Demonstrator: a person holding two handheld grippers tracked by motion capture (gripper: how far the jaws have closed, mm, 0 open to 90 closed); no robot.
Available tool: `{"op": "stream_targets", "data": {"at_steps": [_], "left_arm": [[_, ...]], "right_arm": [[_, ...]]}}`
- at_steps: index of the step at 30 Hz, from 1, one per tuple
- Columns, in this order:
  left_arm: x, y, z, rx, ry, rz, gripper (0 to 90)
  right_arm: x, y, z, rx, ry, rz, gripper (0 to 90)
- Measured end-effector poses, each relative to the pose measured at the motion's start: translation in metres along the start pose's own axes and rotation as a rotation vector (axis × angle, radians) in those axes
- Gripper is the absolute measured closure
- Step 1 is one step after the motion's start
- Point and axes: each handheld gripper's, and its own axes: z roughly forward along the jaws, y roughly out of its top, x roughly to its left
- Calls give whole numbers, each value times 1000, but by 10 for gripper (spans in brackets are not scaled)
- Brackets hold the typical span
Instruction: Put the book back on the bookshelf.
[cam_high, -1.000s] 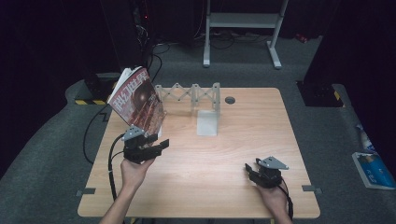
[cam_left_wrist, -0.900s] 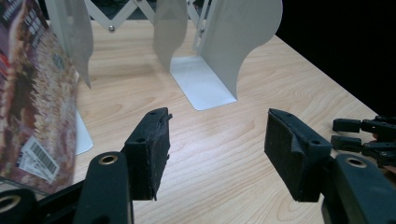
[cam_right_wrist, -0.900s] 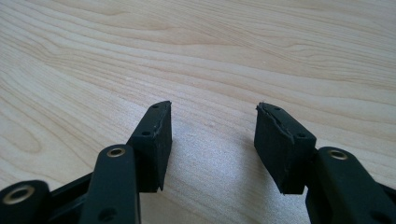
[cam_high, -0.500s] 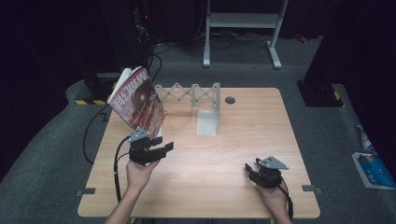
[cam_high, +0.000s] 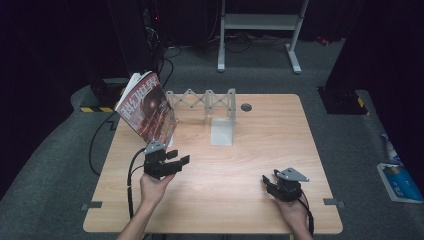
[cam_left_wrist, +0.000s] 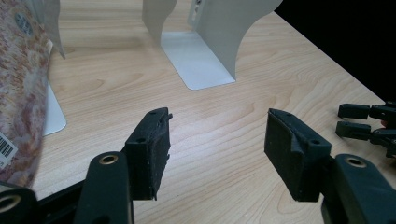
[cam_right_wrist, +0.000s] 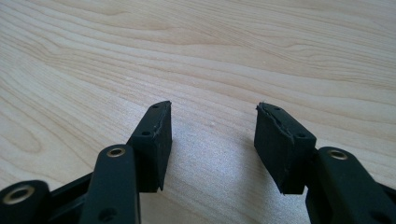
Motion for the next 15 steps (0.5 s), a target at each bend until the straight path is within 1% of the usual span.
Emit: {"op": "stream_targets", "data": {"at_steps": [4, 10, 11, 13, 15], "left_arm": [[-1, -2, 4, 2, -3, -7, 406], [-2, -7, 12, 18, 0, -11, 408], [-1, -7, 13, 25, 1, -1, 408], [-3, -9, 17, 28, 2, -8, 408], [-4, -10, 20, 33, 3, 0, 408]], "right_arm": [[0, 0, 0, 1, 1, 3, 466], [0, 0, 0, 1, 1, 4, 466], [0, 0, 0, 1, 1, 4, 466], [0, 0, 0, 1, 1, 4, 466], [0, 0, 0, 2, 2, 2, 466]]}}
